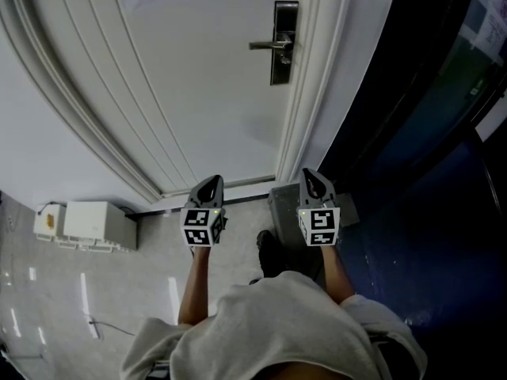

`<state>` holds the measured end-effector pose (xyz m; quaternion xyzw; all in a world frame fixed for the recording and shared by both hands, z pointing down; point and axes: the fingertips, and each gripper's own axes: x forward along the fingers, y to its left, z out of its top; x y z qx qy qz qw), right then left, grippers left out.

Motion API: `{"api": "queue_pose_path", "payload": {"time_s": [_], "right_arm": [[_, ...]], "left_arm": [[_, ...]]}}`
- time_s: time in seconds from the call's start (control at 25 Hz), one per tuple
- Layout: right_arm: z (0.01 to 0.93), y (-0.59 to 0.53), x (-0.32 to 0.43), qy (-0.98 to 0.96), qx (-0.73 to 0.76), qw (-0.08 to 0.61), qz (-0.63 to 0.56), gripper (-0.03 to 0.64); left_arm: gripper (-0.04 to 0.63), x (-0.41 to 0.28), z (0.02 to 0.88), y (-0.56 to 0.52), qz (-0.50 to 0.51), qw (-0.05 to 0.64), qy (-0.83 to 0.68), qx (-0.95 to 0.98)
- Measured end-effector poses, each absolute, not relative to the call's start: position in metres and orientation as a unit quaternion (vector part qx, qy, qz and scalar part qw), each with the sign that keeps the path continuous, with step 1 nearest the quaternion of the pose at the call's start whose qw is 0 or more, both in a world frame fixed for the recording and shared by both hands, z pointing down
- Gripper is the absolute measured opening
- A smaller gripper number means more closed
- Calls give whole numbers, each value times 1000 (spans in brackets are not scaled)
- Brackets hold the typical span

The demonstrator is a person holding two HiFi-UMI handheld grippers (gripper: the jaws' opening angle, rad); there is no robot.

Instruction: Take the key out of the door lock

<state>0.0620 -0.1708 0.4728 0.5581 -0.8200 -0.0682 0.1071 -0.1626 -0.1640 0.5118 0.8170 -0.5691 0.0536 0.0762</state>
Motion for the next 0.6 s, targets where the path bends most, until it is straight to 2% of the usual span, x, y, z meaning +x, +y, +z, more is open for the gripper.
{"api": "queue_pose_path", "payload": {"time_s": [0.6], "right_arm": [[468,-336,60,-834,537,100,-70,23]], "left_arm": [[18,-158,504,-323,49,74,-585,806]]}}
